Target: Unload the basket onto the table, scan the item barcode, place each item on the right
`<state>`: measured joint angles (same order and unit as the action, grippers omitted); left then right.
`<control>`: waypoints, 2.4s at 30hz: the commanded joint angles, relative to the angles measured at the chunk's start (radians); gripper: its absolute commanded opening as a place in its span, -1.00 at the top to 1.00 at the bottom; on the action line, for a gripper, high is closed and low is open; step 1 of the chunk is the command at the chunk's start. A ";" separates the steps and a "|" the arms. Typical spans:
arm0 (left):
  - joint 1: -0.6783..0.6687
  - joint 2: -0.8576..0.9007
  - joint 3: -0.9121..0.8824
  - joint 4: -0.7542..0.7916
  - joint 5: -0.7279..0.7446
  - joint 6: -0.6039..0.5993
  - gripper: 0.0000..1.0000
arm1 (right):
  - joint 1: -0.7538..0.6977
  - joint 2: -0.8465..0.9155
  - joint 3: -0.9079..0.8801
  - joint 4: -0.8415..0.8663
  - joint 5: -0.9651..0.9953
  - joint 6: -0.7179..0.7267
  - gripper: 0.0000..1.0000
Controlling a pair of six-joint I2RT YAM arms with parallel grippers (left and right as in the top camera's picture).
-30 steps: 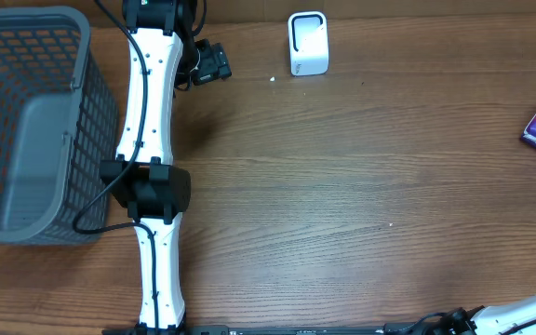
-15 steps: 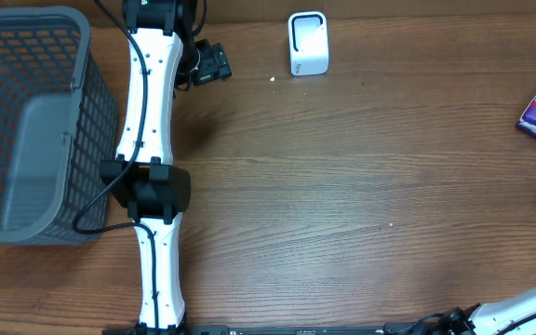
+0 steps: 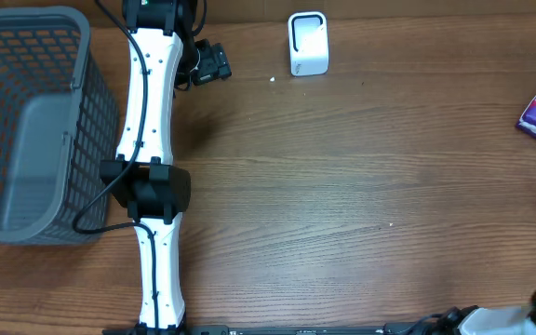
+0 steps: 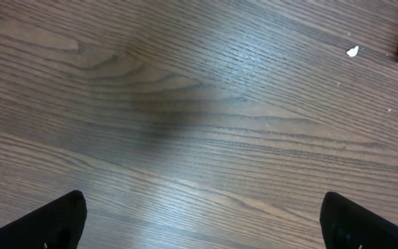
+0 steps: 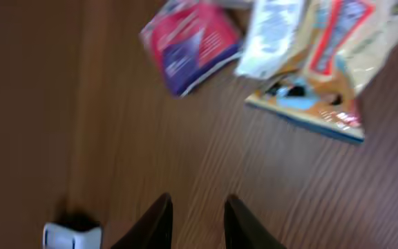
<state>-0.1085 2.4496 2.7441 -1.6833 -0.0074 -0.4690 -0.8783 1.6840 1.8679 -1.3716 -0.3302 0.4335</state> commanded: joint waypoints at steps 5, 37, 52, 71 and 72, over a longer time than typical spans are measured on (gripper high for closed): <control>0.003 -0.021 0.005 0.014 0.007 -0.007 -0.99 | 0.250 -0.177 0.017 -0.146 0.023 -0.139 0.44; 0.003 -0.021 0.005 0.015 0.007 -0.006 -0.99 | 0.657 -0.614 -0.117 -0.317 -0.004 -0.199 -1.00; 0.003 -0.021 0.005 0.015 0.007 -0.007 -0.99 | 0.869 -1.120 -0.980 0.585 0.015 -0.338 -1.00; 0.003 -0.021 0.005 0.015 0.007 -0.007 -1.00 | 0.923 -1.663 -1.677 1.199 0.048 -0.357 -1.00; 0.003 -0.021 0.005 0.015 0.008 -0.007 -0.99 | 0.923 -1.672 -1.694 1.217 0.058 -0.357 -1.00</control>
<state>-0.1085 2.4496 2.7438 -1.6688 -0.0040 -0.4690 0.0399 0.0448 0.2127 -0.1825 -0.3065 0.0834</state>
